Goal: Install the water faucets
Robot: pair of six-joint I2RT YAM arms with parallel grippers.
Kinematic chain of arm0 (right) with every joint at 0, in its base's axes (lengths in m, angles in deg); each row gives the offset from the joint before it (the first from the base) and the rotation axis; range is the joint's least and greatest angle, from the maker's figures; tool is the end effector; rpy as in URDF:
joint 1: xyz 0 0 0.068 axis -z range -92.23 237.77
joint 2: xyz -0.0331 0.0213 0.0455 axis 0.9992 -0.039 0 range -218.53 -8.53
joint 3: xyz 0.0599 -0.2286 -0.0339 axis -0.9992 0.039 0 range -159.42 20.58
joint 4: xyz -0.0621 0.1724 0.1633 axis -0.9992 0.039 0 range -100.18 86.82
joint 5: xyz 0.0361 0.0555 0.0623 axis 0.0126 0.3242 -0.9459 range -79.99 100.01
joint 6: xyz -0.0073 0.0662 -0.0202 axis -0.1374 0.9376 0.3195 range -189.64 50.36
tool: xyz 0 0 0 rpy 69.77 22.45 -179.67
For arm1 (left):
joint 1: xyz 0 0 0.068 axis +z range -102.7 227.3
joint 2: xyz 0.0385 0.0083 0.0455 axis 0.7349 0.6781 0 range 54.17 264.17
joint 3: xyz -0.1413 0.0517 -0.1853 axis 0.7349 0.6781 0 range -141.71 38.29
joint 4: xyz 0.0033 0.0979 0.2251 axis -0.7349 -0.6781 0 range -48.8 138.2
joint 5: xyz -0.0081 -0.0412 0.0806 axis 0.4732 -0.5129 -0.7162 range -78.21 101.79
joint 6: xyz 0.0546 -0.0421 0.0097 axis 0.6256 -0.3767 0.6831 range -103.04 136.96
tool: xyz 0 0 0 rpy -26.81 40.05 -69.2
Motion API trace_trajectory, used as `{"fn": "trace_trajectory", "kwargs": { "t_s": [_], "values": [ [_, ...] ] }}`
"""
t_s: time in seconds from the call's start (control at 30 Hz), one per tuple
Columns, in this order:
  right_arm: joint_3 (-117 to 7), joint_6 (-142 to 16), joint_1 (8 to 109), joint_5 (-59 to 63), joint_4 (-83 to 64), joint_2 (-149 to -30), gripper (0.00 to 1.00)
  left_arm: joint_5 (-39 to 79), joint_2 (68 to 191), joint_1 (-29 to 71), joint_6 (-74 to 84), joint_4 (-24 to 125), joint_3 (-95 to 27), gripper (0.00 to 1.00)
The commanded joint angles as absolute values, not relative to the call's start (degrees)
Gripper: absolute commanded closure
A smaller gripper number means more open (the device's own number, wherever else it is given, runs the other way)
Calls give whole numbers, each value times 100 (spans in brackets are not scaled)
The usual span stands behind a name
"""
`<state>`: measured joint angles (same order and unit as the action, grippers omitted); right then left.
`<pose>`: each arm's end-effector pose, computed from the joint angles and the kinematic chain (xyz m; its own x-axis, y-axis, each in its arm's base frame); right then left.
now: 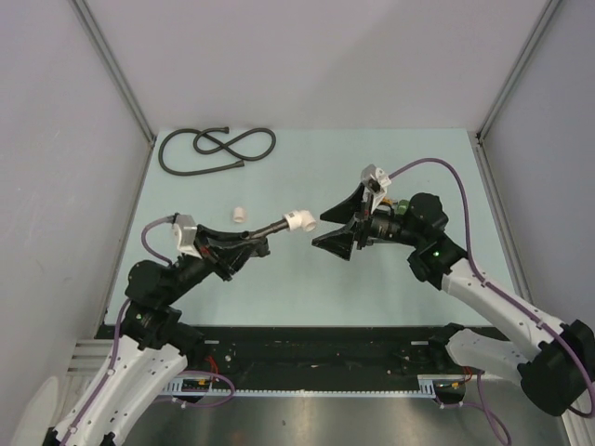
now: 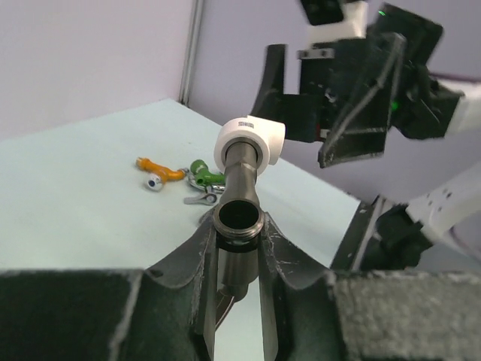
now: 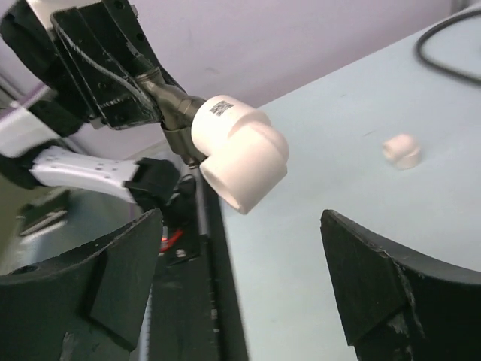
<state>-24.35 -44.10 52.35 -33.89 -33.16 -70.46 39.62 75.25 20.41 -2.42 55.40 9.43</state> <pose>0.1908 0.1839 0.3180 -0.3458 0.1354 -0.9285 -0.9205 0.1431 0.3637 0.1168 -0.0888 0.3180 -0.0487 -0.3043 -0.9513 0.8333 0.5128 -0.2067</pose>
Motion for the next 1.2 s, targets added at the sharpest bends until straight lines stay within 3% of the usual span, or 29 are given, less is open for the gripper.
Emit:
{"fn": "trace_trajectory", "kwargs": {
  "t_s": [0.0,0.17,0.43,0.53,0.63,0.73,0.77,0.87,0.97,1.17],
  "values": [
    [-2680,-6618,5095,-2464,-2284,-6567,9,3253,7675,2076,-2317,6094,920,100],
    [-2391,-8402,4664,-1883,-2247,-6276,6,3665,8114,2076,-3260,6602,1042,100],
    [-2205,-8942,4426,-1811,-2801,-6469,7,4193,8589,2093,-4246,7456,1298,100],
    [-2196,-8951,4435,-2031,-2907,-6548,13,4229,8633,2093,-4325,7588,1333,100],
    [-2196,-8837,4444,-2233,-2986,-6557,25,4325,8694,2093,-4307,7545,1280,100],
    [-2205,-8670,4452,-2435,-3056,-6549,49,4466,8809,2102,-4246,7501,1219,100],
    [-2205,-8617,4461,-2566,-3074,-6549,64,4492,8827,2102,-4220,7483,1201,100],
    [-2205,-8302,4496,-2856,-3171,-6540,85,4589,8906,2102,-3974,7317,1088,100],
    [-2205,-7715,4531,-3146,-3372,-6549,100,4720,8923,2102,-3290,7027,842,100],
    [-2258,-5851,4900,-3490,-4093,-6794,100,4922,8529,2085,-830,6692,498,99]
  ]
}}
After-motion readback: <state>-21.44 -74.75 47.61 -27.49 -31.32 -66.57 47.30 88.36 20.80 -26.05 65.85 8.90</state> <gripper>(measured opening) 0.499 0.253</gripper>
